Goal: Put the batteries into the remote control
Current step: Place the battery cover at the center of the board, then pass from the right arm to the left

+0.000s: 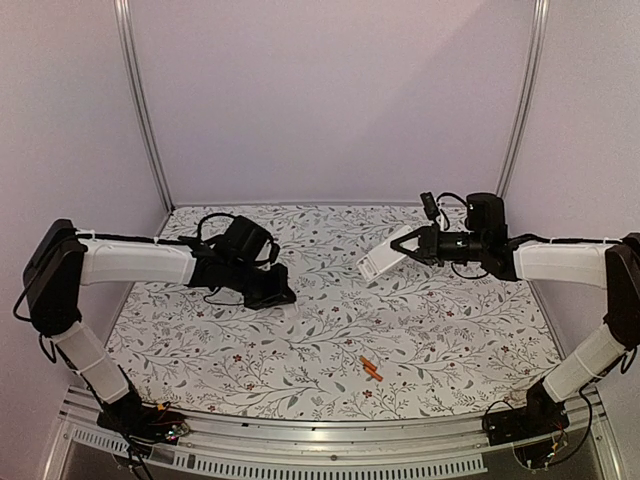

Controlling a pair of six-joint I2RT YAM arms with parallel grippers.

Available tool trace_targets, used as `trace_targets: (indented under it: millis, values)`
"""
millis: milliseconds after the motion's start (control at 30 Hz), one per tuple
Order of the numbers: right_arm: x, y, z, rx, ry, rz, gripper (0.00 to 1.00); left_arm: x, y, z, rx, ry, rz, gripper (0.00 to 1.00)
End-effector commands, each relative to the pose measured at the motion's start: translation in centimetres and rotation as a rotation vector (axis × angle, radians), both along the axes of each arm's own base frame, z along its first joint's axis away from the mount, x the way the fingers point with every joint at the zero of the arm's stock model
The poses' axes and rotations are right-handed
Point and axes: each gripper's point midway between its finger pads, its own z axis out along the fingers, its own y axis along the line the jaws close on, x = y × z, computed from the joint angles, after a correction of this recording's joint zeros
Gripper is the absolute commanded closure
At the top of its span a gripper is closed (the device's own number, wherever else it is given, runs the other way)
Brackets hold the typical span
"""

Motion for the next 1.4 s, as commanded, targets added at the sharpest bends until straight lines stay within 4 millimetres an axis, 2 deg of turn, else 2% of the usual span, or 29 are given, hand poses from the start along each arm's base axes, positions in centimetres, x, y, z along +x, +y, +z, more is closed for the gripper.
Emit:
trace_targets:
  millis: [0,200,367,500,633,700,767,867,967,1000,1200,1367]
  values:
    - [-0.9,-0.3,-0.3,-0.018,-0.005,0.025,1.00,-0.3,0.8,-2.9,0.060,0.100,0.033,1.00]
    - [-1.6,-0.6,-1.4,-0.044,0.012,0.038,1.00,-0.3,-0.2,-4.9,0.057,0.145,-0.003,0.96]
    - [-2.5,-0.8,-1.9,-0.056,0.021,0.054,1.00,-0.2,-0.3,-5.6,0.091,0.132,-0.049,0.84]
    - [-3.3,-1.0,-1.8,-0.061,0.022,0.075,1.00,-0.4,-0.4,-6.0,0.117,0.132,-0.120,0.69]
    - [-4.2,-1.1,-2.1,-0.064,0.031,0.100,1.00,-0.5,-1.6,-3.9,0.075,0.021,-0.224,0.45]
    - [-4.7,-1.2,-2.2,-0.066,0.037,0.116,1.00,-0.5,-2.3,-1.1,0.052,-0.111,-0.285,0.35]
    - [-5.1,-1.3,-2.4,-0.071,0.040,0.126,1.00,-0.4,-2.8,1.3,0.032,-0.230,-0.317,0.32]
    - [-5.6,-1.3,-2.5,-0.073,0.039,0.144,1.00,-0.3,-3.7,4.0,-0.030,-0.369,-0.351,0.30]
    - [-5.5,-1.7,-3.0,-0.107,0.046,0.122,1.00,-0.7,-5.0,5.1,-0.019,-0.458,-0.441,0.28]
    - [-5.4,-1.9,-3.3,-0.123,0.051,0.110,1.00,-1.5,-5.8,5.2,0.008,-0.497,-0.494,0.28]
    - [-5.3,-3.3,-5.7,-0.198,0.116,0.066,1.00,-5.7,-9.0,4.0,0.129,-0.718,-0.894,0.31]
    - [-5.3,-4.3,-7.5,-0.211,0.172,0.039,1.00,-9.1,-11.5,1.7,0.143,-0.766,-1.203,0.38]
